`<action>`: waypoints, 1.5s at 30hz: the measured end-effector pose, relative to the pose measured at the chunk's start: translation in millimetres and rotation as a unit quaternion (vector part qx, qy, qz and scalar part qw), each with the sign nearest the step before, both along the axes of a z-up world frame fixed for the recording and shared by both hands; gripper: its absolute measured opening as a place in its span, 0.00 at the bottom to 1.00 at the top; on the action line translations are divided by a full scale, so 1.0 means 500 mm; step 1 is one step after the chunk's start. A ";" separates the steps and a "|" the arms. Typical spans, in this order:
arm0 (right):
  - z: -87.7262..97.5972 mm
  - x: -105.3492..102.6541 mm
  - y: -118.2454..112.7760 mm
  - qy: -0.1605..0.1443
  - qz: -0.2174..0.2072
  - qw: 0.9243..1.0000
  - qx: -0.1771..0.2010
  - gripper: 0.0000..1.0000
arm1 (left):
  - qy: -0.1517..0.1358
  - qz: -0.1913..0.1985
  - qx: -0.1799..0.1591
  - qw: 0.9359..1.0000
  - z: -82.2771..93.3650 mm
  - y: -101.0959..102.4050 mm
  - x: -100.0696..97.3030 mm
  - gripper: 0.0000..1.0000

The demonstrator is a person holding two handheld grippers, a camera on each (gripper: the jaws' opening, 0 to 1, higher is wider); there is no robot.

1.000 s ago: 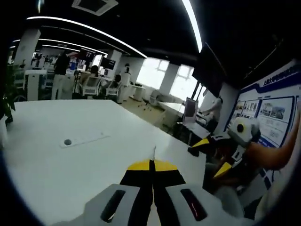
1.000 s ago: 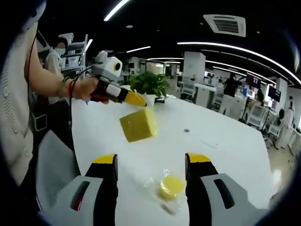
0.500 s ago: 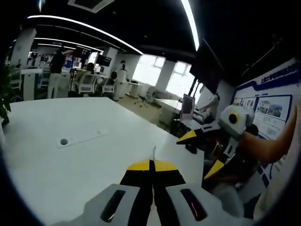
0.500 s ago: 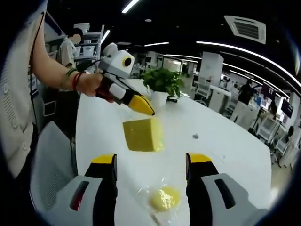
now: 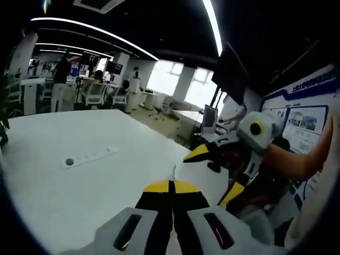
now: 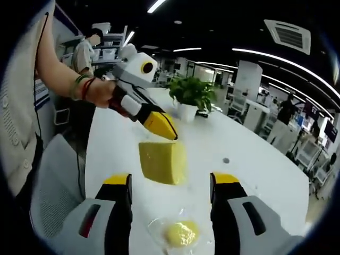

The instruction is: Compare the silicone blocks by pressing each to a similar depth, holding the contact briefly, and releasing to observe deformation and rebound differences across the visible hardness samples.

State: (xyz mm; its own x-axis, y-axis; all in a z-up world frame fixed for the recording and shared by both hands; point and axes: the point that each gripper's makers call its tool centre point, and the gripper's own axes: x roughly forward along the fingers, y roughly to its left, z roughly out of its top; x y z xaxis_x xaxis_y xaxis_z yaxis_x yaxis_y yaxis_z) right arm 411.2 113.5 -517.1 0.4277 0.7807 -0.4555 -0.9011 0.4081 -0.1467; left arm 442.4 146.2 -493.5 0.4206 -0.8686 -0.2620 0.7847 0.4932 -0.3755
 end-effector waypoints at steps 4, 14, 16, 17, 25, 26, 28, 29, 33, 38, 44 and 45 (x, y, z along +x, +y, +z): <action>0.000 0.008 0.010 -0.001 0.010 1.000 -0.002 0.56 | -0.003 -0.005 0.002 1.000 0.003 -0.005 -0.001 0.00; -0.024 0.035 0.045 0.011 0.051 0.998 -0.026 0.55 | -0.009 -0.017 0.001 1.000 0.019 -0.017 -0.004 0.00; -0.025 0.039 0.052 0.011 0.057 0.998 -0.027 0.55 | -0.011 -0.021 0.001 1.000 0.023 -0.020 -0.006 0.00; -0.027 0.040 0.058 0.017 0.062 0.998 -0.025 0.55 | -0.012 -0.024 0.001 1.000 0.025 -0.022 -0.008 0.00; -0.053 0.035 0.091 0.041 0.100 0.994 -0.035 0.54 | -0.017 -0.042 0.002 0.999 0.034 -0.035 -0.017 0.00; -0.060 0.037 0.091 0.043 0.103 0.993 -0.041 0.54 | -0.020 -0.043 0.004 0.999 0.034 -0.036 -0.018 0.00; -0.069 0.036 0.098 0.050 0.111 0.992 -0.043 0.53 | -0.020 -0.052 0.005 0.998 0.033 -0.039 -0.023 0.00; -0.077 0.038 0.102 0.056 0.113 0.991 -0.048 0.53 | -0.026 -0.054 0.010 0.998 0.031 -0.040 -0.023 0.00; -0.091 0.036 0.111 0.070 0.124 0.989 -0.050 0.48 | -0.027 -0.063 0.020 0.997 0.020 -0.040 -0.026 0.00; -0.103 0.033 0.113 0.082 0.131 0.987 -0.054 0.41 | -0.031 -0.068 0.030 0.997 0.010 -0.040 -0.027 0.00; -0.121 0.029 0.109 0.090 0.134 0.985 -0.064 0.31 | -0.033 -0.089 0.048 0.994 -0.013 -0.040 -0.045 0.00; -0.122 0.026 0.109 0.092 0.137 0.984 -0.066 0.31 | -0.032 -0.089 0.048 0.994 -0.014 -0.040 -0.046 0.00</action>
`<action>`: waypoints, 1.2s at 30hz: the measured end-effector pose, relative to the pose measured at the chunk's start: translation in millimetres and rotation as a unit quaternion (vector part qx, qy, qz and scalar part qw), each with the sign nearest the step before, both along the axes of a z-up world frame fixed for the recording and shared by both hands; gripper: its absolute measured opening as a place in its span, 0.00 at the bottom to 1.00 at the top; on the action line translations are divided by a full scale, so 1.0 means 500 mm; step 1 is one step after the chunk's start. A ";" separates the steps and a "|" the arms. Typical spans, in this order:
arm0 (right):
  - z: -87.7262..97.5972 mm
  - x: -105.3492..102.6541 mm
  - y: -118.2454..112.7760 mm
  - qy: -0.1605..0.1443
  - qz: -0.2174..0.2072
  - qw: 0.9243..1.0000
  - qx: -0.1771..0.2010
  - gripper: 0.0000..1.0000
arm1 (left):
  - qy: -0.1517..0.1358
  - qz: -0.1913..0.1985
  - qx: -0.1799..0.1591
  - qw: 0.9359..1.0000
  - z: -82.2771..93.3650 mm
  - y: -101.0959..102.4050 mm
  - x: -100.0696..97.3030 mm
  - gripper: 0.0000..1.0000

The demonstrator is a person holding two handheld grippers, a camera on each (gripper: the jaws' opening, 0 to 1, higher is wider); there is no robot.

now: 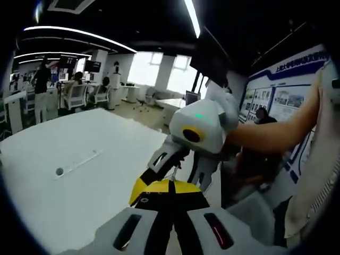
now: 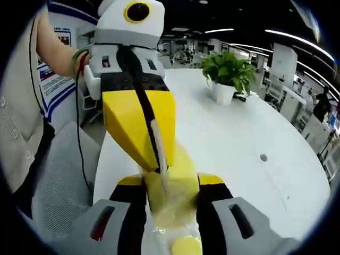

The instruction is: Compare the silicone blocks by pressing each to a similar depth, holding the contact briefly, and releasing to observe deformation and rebound differences across the visible hardness samples.

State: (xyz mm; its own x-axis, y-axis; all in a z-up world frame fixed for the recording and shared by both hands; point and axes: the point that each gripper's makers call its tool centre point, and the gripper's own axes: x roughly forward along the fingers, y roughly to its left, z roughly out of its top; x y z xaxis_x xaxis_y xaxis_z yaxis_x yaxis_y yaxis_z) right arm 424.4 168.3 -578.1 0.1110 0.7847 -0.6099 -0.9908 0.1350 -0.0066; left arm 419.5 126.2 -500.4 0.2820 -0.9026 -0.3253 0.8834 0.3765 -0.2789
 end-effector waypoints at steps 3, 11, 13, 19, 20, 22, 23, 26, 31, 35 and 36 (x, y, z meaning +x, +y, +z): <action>-0.006 -0.005 0.002 0.007 -0.002 1.000 -0.002 0.28 | 0.002 -0.005 0.004 1.000 -0.005 0.001 -0.005 0.00; -0.024 -0.020 0.007 0.020 -0.013 1.000 -0.012 0.23 | 0.010 -0.013 0.013 1.000 -0.024 0.009 -0.017 0.00; -0.030 -0.026 0.006 0.027 -0.014 0.999 -0.019 0.20 | 0.013 -0.016 0.014 1.000 -0.029 0.010 -0.022 0.00; -0.051 -0.047 -0.001 0.044 -0.008 0.998 -0.044 0.13 | 0.015 -0.026 0.020 0.999 -0.047 0.006 -0.037 0.00; -0.053 -0.052 -0.003 0.048 -0.006 0.998 -0.048 0.11 | 0.015 -0.028 0.022 0.999 -0.049 0.005 -0.041 0.00; -0.058 -0.060 -0.004 0.055 -0.004 0.997 -0.053 0.10 | 0.014 -0.030 0.024 0.999 -0.053 0.004 -0.045 0.00; -0.061 -0.065 -0.007 0.063 -0.002 0.996 -0.058 0.09 | 0.014 -0.032 0.025 0.999 -0.055 0.003 -0.047 0.00; -0.066 -0.071 -0.010 0.073 -0.002 0.995 -0.064 0.08 | 0.014 -0.035 0.027 0.999 -0.058 0.002 -0.051 0.00; -0.069 -0.085 -0.013 0.093 0.001 0.993 -0.068 0.08 | 0.011 -0.042 0.030 0.999 -0.061 0.001 -0.060 0.00; -0.067 -0.090 -0.013 0.102 0.001 0.993 -0.063 0.07 | 0.009 -0.044 0.029 0.999 -0.060 -0.001 -0.064 0.00; -0.068 -0.092 -0.013 0.104 0.002 0.993 -0.063 0.07 | 0.008 -0.045 0.030 0.999 -0.060 -0.001 -0.064 0.00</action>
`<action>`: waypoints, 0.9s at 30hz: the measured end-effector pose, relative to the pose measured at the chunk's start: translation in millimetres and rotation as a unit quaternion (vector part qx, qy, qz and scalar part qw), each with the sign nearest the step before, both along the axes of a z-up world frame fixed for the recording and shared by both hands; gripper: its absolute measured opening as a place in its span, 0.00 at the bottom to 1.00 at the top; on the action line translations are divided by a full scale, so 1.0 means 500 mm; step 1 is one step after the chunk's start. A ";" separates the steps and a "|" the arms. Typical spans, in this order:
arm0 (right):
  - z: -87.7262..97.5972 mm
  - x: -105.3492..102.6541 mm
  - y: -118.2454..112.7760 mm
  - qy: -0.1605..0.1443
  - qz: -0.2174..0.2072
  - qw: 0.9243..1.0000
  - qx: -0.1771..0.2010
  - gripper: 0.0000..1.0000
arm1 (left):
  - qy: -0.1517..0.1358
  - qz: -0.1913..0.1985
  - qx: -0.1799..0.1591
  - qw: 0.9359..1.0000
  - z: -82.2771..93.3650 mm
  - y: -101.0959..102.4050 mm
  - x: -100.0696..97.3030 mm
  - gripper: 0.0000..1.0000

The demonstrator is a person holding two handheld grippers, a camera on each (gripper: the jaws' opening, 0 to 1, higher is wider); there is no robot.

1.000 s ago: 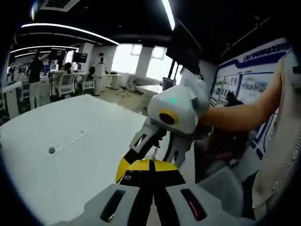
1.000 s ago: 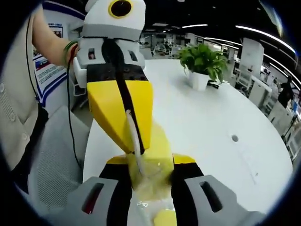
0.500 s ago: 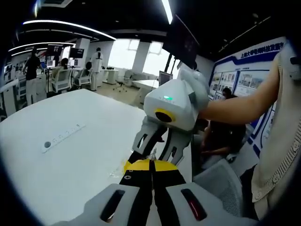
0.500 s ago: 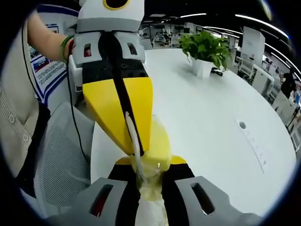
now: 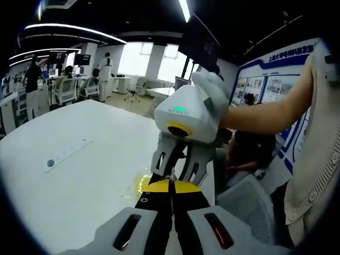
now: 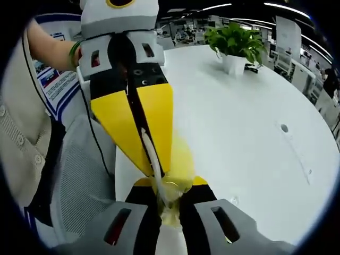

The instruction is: Compare the silicone blocks by pressing each to a similar depth, holding the contact briefly, and releasing to observe deformation and rebound differences across the visible hardness samples.

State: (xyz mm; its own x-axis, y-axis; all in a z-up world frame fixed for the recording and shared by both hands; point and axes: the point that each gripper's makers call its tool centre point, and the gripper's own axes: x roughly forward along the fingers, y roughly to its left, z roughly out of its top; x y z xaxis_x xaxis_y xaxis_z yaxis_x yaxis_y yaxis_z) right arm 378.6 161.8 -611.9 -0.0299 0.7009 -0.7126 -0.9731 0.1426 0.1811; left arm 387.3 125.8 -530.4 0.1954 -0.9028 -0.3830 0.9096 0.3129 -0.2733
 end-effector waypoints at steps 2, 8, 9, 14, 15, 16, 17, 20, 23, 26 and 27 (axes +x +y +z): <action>-0.001 -0.003 -0.001 0.004 0.000 1.000 -0.002 0.07 | -0.001 -0.002 0.002 1.000 -0.001 -0.002 -0.002 0.00; 0.000 -0.007 -0.005 -0.003 0.009 1.000 -0.001 0.07 | -0.001 -0.006 0.003 1.000 -0.001 -0.004 -0.005 0.00; 0.000 -0.010 -0.006 0.002 0.009 1.000 -0.003 0.07 | -0.001 -0.008 0.003 1.000 0.000 -0.005 -0.007 0.00; 0.001 -0.010 -0.009 0.006 0.007 1.000 -0.004 0.08 | -0.001 -0.009 0.002 1.000 0.001 -0.008 -0.008 0.00; 0.001 -0.011 -0.009 0.007 0.006 1.000 -0.003 0.08 | 0.000 -0.010 0.002 1.000 0.001 -0.009 -0.008 0.00; 0.001 -0.011 -0.009 0.008 0.006 1.000 -0.002 0.08 | -0.001 -0.011 0.002 1.000 0.001 -0.009 -0.009 0.00; 0.001 -0.011 -0.009 0.008 0.006 1.000 -0.002 0.08 | -0.004 -0.012 0.003 1.000 0.001 -0.010 -0.009 0.00; 0.001 -0.011 -0.010 0.008 0.007 1.000 -0.002 0.08 | -0.006 -0.013 0.004 1.000 0.001 -0.010 -0.009 0.00; -0.001 -0.012 -0.011 0.009 0.008 1.000 -0.004 0.08 | -0.006 -0.013 0.006 1.000 -0.001 -0.011 -0.009 0.00; -0.001 -0.013 -0.011 0.011 0.009 1.000 -0.004 0.08 | -0.005 -0.014 0.006 1.000 -0.001 -0.011 -0.009 0.00; -0.001 -0.012 -0.012 0.009 0.010 1.000 -0.004 0.08 | -0.005 -0.014 0.006 1.000 -0.001 -0.012 -0.008 0.00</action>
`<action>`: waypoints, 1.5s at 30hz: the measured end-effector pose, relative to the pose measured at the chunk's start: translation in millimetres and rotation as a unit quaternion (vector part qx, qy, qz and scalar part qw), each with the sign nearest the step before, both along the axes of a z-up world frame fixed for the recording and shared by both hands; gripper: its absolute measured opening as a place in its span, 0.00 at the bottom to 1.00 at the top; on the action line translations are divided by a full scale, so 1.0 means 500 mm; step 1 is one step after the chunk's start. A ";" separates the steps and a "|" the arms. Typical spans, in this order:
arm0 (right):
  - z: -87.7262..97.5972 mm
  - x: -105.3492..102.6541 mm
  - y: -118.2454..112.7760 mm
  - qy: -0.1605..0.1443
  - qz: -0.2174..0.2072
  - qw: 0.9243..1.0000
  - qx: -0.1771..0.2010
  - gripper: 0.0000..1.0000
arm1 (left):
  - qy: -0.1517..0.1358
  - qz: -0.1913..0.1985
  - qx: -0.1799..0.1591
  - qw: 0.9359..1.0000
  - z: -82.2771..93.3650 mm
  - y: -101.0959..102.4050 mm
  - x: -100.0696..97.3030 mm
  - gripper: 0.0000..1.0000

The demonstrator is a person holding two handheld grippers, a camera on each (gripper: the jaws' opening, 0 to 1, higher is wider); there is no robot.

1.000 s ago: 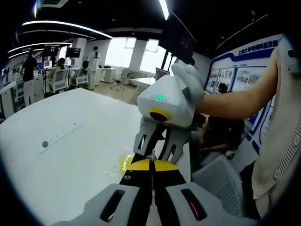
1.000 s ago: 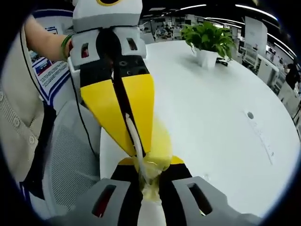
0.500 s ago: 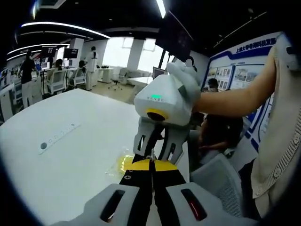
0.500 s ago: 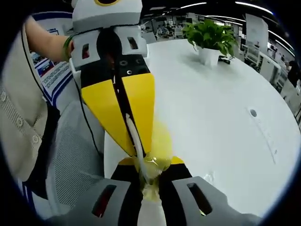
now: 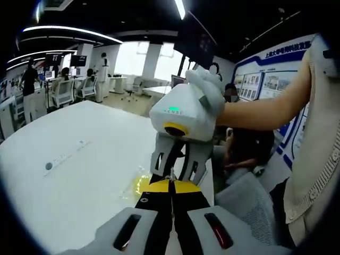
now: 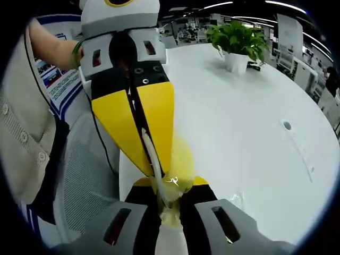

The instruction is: Compare the silicone blocks by pressing each to a similar depth, holding the contact briefly, and releasing to observe deformation and rebound differences across the visible hardness samples.

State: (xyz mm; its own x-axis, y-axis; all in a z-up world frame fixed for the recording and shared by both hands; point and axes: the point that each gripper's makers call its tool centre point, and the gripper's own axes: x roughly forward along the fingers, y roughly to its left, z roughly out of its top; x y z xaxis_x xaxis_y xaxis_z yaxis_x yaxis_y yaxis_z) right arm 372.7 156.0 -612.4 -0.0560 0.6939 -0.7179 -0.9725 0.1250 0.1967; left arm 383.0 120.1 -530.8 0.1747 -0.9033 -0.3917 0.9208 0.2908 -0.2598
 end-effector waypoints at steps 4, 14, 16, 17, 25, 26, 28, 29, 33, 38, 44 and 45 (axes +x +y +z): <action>0.000 0.000 -0.001 0.001 0.001 1.000 -0.001 0.08 | 0.001 -0.001 0.000 1.000 0.000 -0.001 0.001 0.00; -0.002 0.001 -0.005 0.000 0.002 1.000 -0.005 0.09 | 0.002 0.002 -0.005 1.000 -0.001 -0.003 0.002 0.00; -0.002 0.003 -0.004 -0.011 0.005 1.000 -0.005 0.10 | 0.009 0.008 -0.009 1.000 -0.002 -0.002 0.003 0.00; -0.003 0.002 -0.005 -0.008 0.005 1.000 -0.008 0.11 | 0.009 0.009 -0.009 1.000 -0.003 -0.001 0.002 0.00; -0.009 0.009 0.003 -0.040 0.024 0.999 0.000 0.14 | 0.018 0.022 -0.014 1.000 -0.010 0.008 0.003 0.00; -0.009 0.012 0.005 -0.048 0.028 0.998 0.003 0.15 | 0.025 0.024 -0.017 0.999 -0.011 0.010 0.003 0.00; -0.008 0.014 0.007 -0.047 0.025 0.999 0.005 0.16 | 0.029 0.031 -0.023 0.999 -0.011 0.015 0.005 0.00; -0.007 0.014 0.010 -0.047 0.026 0.999 0.009 0.17 | 0.032 0.035 -0.026 0.999 -0.010 0.017 0.006 0.00; -0.008 0.013 0.013 -0.042 0.023 0.999 0.014 0.26 | 0.037 0.043 -0.032 0.998 -0.011 0.024 0.010 0.00; 0.005 0.017 0.022 -0.061 0.022 0.997 0.035 0.37 | 0.060 0.057 -0.055 0.995 -0.008 0.032 0.014 0.00; 0.018 0.027 0.014 -0.078 0.010 0.996 0.039 0.47 | 0.066 0.065 -0.057 0.994 -0.014 0.037 0.017 0.00; 0.022 0.029 0.013 -0.082 0.004 0.996 0.044 0.48 | 0.068 0.068 -0.059 0.994 -0.015 0.039 0.020 0.00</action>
